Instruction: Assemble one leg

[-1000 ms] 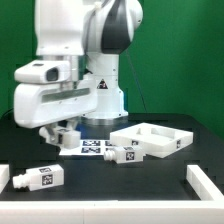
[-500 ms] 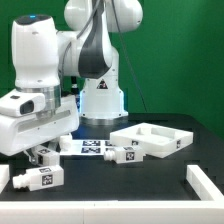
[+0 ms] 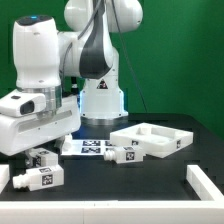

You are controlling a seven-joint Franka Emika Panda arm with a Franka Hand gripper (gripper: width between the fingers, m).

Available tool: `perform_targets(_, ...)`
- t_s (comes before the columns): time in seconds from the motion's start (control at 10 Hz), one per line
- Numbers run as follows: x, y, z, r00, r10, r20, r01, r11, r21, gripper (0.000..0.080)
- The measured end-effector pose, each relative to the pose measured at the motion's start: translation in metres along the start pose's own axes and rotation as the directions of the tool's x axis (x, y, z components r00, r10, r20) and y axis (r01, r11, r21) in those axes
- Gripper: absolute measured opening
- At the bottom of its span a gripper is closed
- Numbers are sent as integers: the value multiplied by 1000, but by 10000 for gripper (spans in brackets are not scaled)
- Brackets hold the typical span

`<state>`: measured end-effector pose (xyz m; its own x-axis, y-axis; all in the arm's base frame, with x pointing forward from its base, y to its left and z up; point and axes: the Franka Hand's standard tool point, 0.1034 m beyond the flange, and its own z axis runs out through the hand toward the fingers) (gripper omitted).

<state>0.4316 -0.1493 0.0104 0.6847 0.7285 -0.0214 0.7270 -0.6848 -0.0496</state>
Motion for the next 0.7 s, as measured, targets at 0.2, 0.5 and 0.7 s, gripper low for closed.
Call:
perform_targets(0.2, 14, -17, -44, 1000, 22, -11, -23, 999, -23, 647)
perform_targets(0.5, 47, -71, -68, 999, -12, -31, 10, 999, -47, 649)
perform_targets(0.7, 42, -66, -66, 1000, -11, -27, 10, 999, -42, 649)
